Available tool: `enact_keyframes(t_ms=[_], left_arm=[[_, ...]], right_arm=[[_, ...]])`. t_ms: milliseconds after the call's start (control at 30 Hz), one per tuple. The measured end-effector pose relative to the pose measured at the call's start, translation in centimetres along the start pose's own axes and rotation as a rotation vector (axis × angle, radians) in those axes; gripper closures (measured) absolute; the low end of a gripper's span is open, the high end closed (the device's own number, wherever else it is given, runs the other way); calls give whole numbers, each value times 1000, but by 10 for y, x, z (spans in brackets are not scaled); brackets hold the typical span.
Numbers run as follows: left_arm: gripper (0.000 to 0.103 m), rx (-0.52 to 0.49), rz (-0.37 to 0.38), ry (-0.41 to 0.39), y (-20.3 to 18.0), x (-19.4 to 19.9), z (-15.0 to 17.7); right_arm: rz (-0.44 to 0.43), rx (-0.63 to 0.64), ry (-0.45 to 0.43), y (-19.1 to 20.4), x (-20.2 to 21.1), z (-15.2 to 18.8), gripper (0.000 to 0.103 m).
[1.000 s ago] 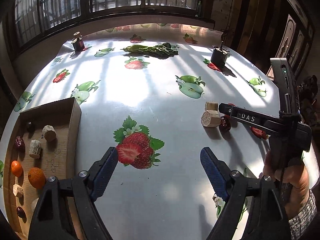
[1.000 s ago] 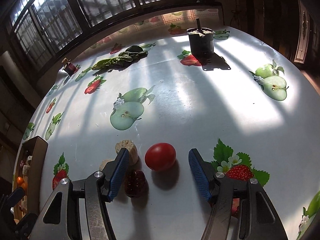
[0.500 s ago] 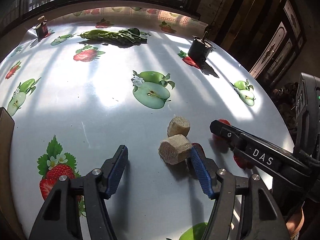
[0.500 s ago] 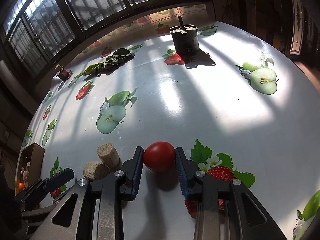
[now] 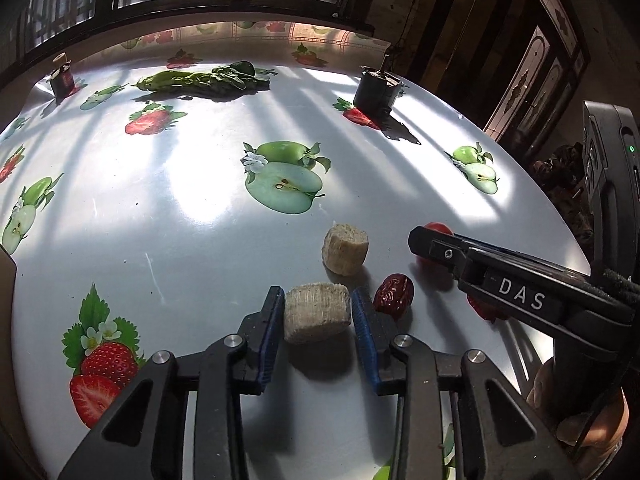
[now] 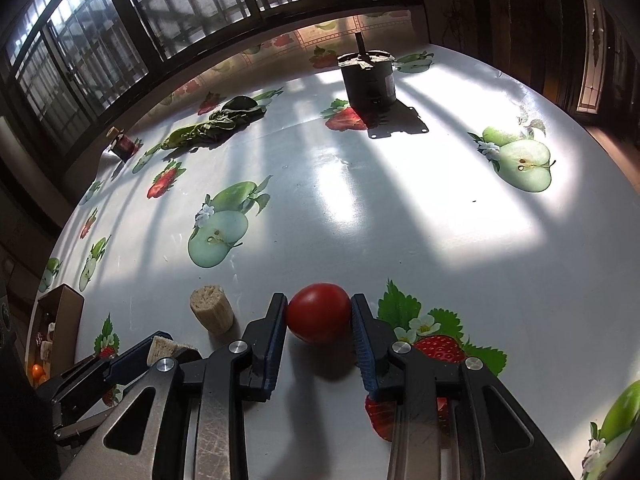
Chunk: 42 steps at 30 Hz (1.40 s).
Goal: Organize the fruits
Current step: 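Carry the block and tomato into the box and open both tools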
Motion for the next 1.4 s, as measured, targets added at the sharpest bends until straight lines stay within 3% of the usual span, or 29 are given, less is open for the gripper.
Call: enact_keyframes(t_ms=[500, 767, 1100, 1233, 1400], left_arm=[[72, 84, 17, -29, 10, 11, 0], [72, 159, 10, -119, 22, 77, 10], [72, 274, -212, -233, 118, 212, 39], [71, 338, -296, -250, 163, 250, 59], [71, 360, -382, -229, 207, 270, 73]], right_arm=[[-49, -42, 1, -1, 2, -2, 69], [-114, -68, -36, 0, 13, -5, 69], [-153, -5, -73, 43, 41, 3, 69], [-220, 82, -87, 95, 73, 9, 69], [-323, 242, -71, 183, 102, 31, 69]])
Point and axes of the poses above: each gripper's, at about its wrist camera, not at the fingertips, and x roughly against the way its jaws point, y to its left, z to its underside, the point moved 8 cm from there along -x, roughly the way its jaws point, and after that the axes turned 13 degrees about z, right-handed, at the moved point
